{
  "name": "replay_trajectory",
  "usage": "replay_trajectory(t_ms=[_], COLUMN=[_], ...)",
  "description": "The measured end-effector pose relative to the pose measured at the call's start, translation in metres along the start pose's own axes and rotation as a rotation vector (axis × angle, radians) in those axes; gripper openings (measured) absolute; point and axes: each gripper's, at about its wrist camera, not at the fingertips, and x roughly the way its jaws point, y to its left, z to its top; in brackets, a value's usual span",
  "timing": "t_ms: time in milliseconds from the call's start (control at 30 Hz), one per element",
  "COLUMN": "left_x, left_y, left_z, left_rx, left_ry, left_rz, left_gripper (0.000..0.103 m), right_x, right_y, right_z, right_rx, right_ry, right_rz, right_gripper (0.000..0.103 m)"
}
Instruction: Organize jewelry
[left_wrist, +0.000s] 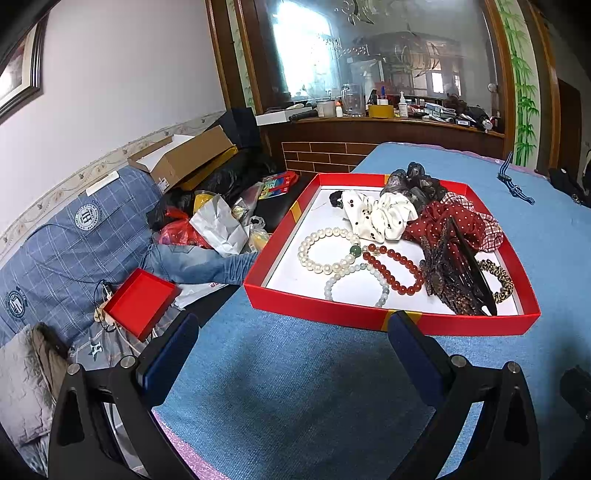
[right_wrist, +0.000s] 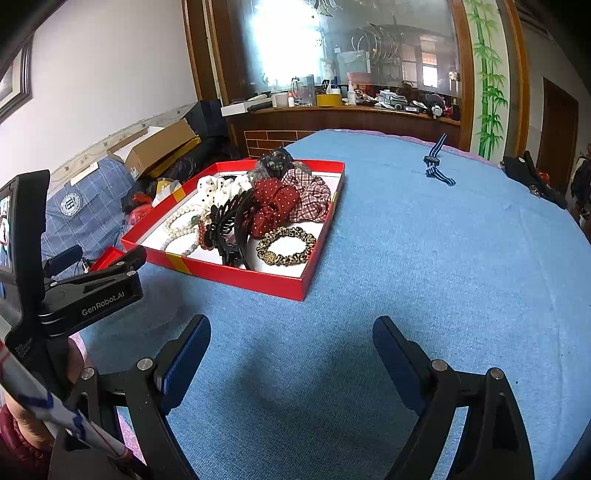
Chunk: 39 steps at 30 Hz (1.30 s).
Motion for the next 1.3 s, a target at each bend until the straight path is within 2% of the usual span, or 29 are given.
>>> replay_trajectory(t_ms=[1300], left_x=[-0.0006], left_y=[0.0014], left_z=[-0.0003], left_rx=[-0.004], left_ry=[-0.005], left_rz=[0.008], left_gripper=[0.102], right_x=[-0.0004], right_y=[-0.0014], right_z=[0.0013], right_rx=[0.013], right_ry=[0.007], right_rz=[-0.004], right_gripper=[0.093])
